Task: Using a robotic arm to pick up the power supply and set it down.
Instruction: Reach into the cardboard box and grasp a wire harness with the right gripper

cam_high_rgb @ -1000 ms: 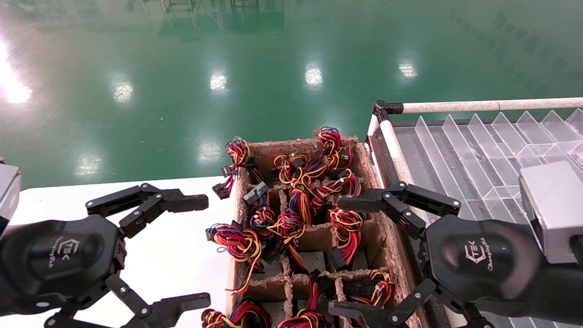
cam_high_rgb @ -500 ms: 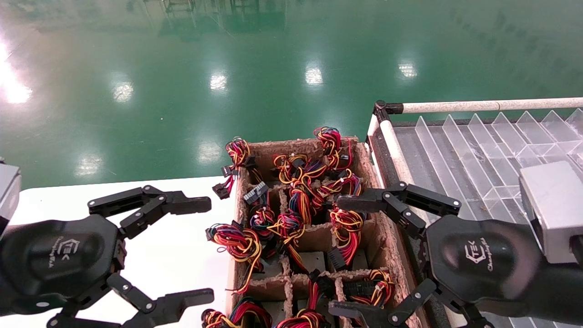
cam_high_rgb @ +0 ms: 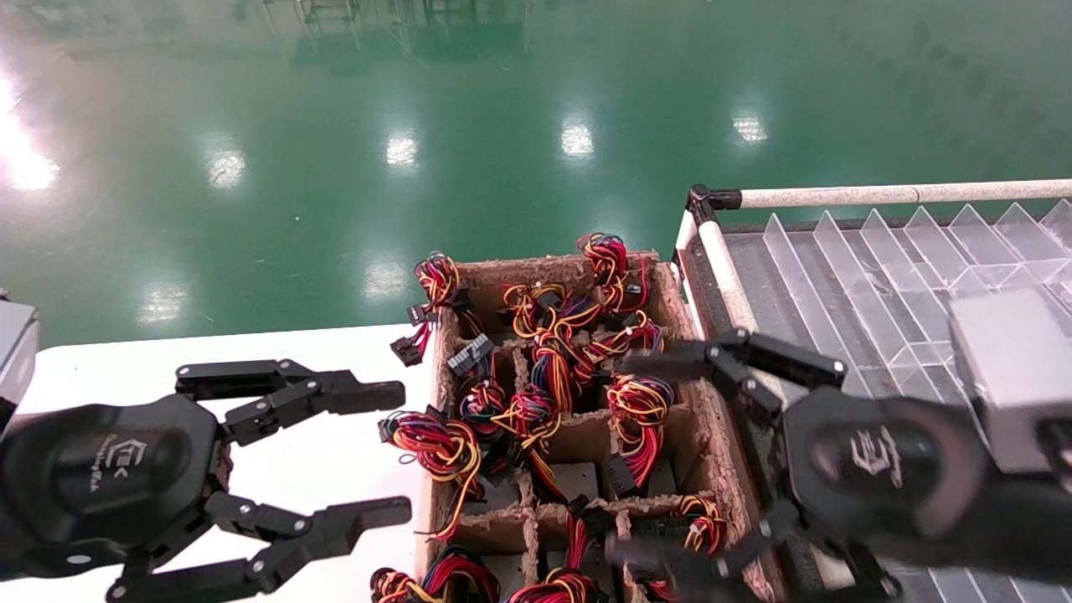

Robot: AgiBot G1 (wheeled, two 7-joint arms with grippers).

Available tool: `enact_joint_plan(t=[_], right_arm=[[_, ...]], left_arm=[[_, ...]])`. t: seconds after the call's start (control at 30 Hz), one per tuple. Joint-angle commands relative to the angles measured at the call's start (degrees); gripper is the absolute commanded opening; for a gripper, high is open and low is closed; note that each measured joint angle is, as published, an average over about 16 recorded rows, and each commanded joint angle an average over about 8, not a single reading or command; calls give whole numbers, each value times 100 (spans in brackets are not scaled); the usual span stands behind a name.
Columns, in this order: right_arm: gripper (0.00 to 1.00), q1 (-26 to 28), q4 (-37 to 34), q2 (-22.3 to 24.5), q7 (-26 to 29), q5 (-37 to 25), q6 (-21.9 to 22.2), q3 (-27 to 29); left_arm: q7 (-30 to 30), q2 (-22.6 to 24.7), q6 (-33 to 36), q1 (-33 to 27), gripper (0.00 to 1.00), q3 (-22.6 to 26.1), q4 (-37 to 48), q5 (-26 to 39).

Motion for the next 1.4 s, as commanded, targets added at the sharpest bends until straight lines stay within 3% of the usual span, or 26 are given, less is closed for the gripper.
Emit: enact_joint_plan(t=[0.03,0.33,0.37,0.57,0.63,1.4], right_arm=[[100,21,-30,-6,-37,-92,82,-6],[97,329,-108,-224,45,-1585,1116,-434],[88,375,-116,-250,86,-1730,1178,-493],[13,587,-203,-387,314,-2281,1317,-761],[0,623,-242,-419,353,-2360,1322,-808],[0,521,-176,-493,495,-2536,1427,-930]], left_arm=[[0,0,0,0,0,0,0,0],[0,0,0,0,0,0,0,0],[0,0,0,0,0,0,0,0],[0,0,0,0,0,0,0,0],[0,0,0,0,0,0,0,0],[0,0,0,0,0,1,0,0]])
